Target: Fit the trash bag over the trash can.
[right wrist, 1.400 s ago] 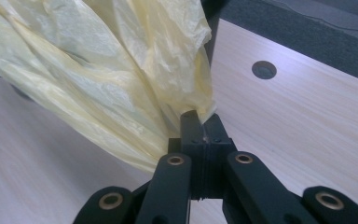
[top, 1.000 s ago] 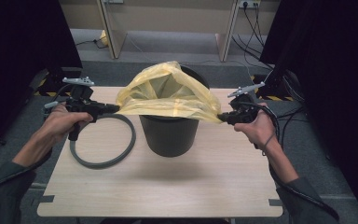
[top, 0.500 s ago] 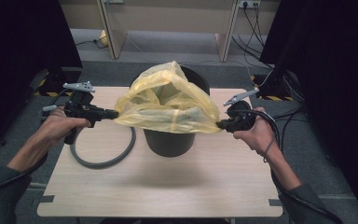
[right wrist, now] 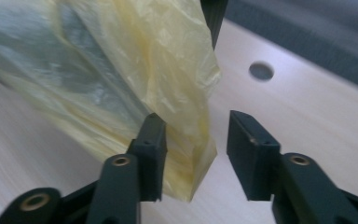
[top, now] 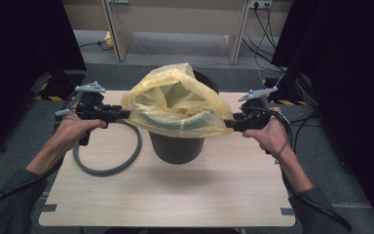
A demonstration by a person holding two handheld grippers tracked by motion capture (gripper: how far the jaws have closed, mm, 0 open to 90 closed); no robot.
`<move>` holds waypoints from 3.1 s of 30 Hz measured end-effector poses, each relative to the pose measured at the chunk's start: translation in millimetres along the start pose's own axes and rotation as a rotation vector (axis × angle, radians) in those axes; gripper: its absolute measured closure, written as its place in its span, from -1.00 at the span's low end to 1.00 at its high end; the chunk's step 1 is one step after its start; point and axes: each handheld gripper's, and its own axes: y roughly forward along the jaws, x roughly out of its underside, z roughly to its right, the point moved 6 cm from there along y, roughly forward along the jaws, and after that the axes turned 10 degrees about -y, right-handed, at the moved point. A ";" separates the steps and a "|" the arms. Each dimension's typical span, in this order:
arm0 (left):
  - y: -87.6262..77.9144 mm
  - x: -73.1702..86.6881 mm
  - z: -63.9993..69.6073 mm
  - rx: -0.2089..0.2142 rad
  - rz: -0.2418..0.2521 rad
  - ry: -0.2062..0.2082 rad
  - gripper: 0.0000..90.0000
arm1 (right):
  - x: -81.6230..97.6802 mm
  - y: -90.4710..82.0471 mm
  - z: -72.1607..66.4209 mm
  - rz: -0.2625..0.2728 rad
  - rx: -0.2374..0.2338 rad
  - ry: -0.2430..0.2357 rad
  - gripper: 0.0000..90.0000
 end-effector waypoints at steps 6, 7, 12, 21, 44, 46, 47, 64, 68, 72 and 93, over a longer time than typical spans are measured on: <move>-23.7 -24.1 12.5 -0.035 0.063 0.058 -0.09 | -34.5 -42.0 -3.2 0.114 0.051 -0.072 0.05; -24.3 -27.2 13.9 -0.037 0.067 0.067 -0.08 | -37.8 -44.2 -3.6 0.118 0.054 -0.077 0.03; -15.0 -39.6 13.7 -0.028 0.091 0.064 0.05 | -55.7 -41.6 -1.9 0.159 0.075 -0.091 0.05; 10.5 -46.8 3.0 -0.003 0.092 0.056 0.90 | -67.6 -11.9 2.0 0.161 0.000 -0.098 0.77; 88.0 -78.6 -49.4 -0.007 0.144 -0.139 0.99 | -74.0 100.8 86.8 0.180 0.022 0.133 0.98; 90.2 -79.2 -50.8 0.017 0.147 -0.169 0.99 | -72.5 108.2 89.5 0.179 0.010 0.150 1.00; 90.8 -79.2 -51.1 0.030 0.144 -0.185 0.99 | -71.2 110.9 91.5 0.178 -0.002 0.162 1.00; 125.4 -63.9 -60.9 0.115 0.092 -0.345 1.00 | -54.8 142.4 98.6 0.167 -0.108 0.245 1.00; 130.7 -60.1 -62.9 0.128 0.091 -0.383 1.00 | -52.4 148.6 95.5 0.145 -0.121 0.268 1.00; 145.1 -37.9 -69.9 0.014 -0.027 -0.345 1.00 | -38.2 158.6 93.6 0.017 -0.083 0.276 1.00; 80.6 -25.9 -44.7 0.009 0.115 -0.214 -0.03 | -27.5 84.5 74.2 0.175 -0.024 0.347 0.06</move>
